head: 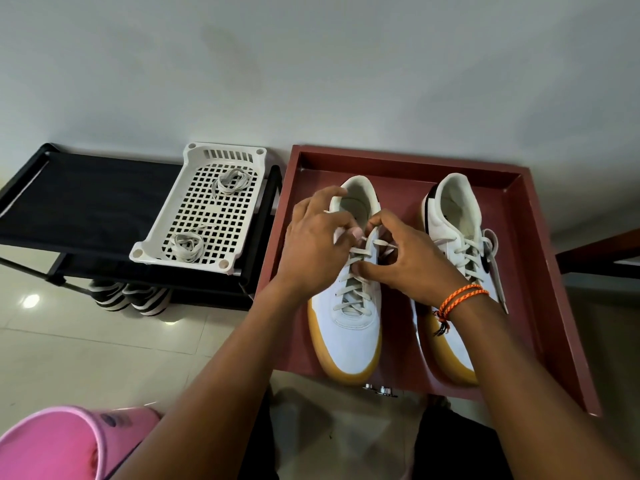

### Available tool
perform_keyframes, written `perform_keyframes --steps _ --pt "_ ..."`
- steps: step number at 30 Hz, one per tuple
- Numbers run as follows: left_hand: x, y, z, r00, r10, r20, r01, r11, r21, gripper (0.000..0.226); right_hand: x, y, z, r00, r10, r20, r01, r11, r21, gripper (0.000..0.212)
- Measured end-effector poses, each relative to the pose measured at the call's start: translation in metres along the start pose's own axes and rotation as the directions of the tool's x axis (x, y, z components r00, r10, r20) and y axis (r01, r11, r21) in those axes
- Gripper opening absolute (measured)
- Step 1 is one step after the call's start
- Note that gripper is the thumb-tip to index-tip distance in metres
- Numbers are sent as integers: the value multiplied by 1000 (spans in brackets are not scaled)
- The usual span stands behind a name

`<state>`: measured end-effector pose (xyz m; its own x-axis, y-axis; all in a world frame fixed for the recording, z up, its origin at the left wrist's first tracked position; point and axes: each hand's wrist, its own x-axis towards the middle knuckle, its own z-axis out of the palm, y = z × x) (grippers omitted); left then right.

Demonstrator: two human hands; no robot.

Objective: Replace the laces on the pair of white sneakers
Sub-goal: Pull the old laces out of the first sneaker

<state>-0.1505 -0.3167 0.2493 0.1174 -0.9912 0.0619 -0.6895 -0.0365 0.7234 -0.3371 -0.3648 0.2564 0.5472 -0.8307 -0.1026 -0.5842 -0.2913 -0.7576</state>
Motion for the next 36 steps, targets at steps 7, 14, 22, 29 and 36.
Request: perform_keyframes --steps 7,14,22,29,36 --pt "1 6 -16 962 -258 91 256 725 -640 32 1 -1 1 1000 -4 -5 4 1000 -11 51" --pt "4 11 -21 896 -396 202 307 223 -925 29 0 2 0 1000 26 -6 -26 1000 10 49" --pt "4 -13 -29 899 -428 -90 363 845 -393 17 0 -4 7 990 -110 -93 101 990 -101 22" --pt "4 -13 -30 924 -371 -88 328 891 -314 26 6 -18 -3 971 -134 -200 201 908 368 5" --pt "6 -12 -30 928 -358 -106 316 904 -289 17 -12 -40 -55 947 -304 -102 39 -208 977 10"
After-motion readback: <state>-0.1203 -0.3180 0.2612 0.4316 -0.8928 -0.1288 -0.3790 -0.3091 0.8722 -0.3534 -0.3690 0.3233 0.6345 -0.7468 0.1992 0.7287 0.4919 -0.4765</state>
